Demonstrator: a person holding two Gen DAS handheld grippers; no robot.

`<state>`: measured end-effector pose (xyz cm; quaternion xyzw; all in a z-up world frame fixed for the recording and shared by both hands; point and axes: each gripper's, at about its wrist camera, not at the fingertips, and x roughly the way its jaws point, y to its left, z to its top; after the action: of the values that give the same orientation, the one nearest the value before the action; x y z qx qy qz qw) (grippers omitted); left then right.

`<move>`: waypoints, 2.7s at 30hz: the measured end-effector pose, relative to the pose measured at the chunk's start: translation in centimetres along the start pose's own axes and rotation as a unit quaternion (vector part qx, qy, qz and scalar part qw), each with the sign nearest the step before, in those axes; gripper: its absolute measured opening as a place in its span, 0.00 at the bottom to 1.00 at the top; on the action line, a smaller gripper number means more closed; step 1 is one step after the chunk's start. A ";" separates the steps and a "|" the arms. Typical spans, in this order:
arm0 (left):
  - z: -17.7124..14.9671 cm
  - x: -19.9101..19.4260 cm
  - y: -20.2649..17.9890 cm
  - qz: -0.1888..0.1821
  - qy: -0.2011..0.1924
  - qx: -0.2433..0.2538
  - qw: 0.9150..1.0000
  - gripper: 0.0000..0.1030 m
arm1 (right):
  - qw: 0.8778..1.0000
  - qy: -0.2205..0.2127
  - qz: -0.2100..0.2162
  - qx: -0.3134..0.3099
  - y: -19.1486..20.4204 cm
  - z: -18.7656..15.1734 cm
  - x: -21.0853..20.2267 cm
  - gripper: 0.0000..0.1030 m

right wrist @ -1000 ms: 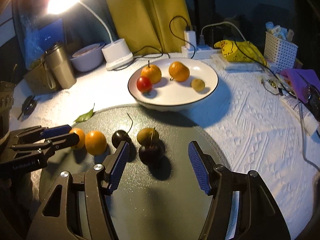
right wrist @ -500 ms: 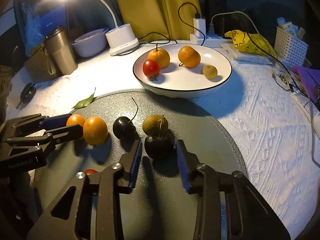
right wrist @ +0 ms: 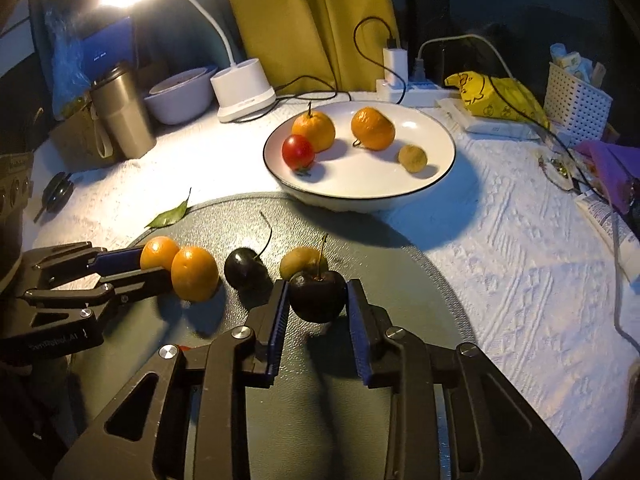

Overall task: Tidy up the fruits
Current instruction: 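Grasp a small orange with the left tool while the right tool grasps a dark cherry, then carry the orange onto the plate with the left tool while the right tool releases the cherry there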

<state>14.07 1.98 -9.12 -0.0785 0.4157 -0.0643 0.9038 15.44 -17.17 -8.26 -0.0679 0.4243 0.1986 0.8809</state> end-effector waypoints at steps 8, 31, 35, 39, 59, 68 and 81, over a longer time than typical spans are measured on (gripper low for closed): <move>1.0 -1.0 -0.3 -0.003 -0.016 0.004 1.000 0.35 | 1.000 -0.016 -0.006 0.002 -0.6 0.7 -1.1 0.30; 5.2 -0.6 -1.8 -0.016 -0.040 0.018 0.999 0.35 | 0.999 -0.052 -0.011 0.007 -2.9 3.8 -1.9 0.30; 6.1 0.2 -2.0 -0.019 -0.039 0.022 0.999 0.35 | 0.998 -0.056 -0.009 0.009 -3.5 4.6 -1.4 0.30; 7.0 1.0 -2.3 -0.023 -0.035 0.026 0.999 0.35 | 0.998 -0.058 -0.007 0.011 -4.2 5.3 -0.8 0.30; 10.9 6.3 -4.2 -0.039 -0.015 0.044 0.998 0.35 | 0.998 -0.065 0.004 0.007 -6.4 7.8 2.7 0.30; 11.4 8.7 -4.3 -0.046 0.006 0.042 0.998 0.35 | 0.998 -0.054 0.008 0.011 -7.2 7.9 4.7 0.30; 11.4 8.3 -4.1 -0.044 0.007 0.031 0.999 0.43 | 0.998 -0.053 -0.005 0.020 -7.5 8.1 4.6 0.42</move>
<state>27.94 -2.50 -7.13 -0.0680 0.4159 -0.1175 0.8992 26.89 -20.29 -7.13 -0.0419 0.3808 0.1891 0.9042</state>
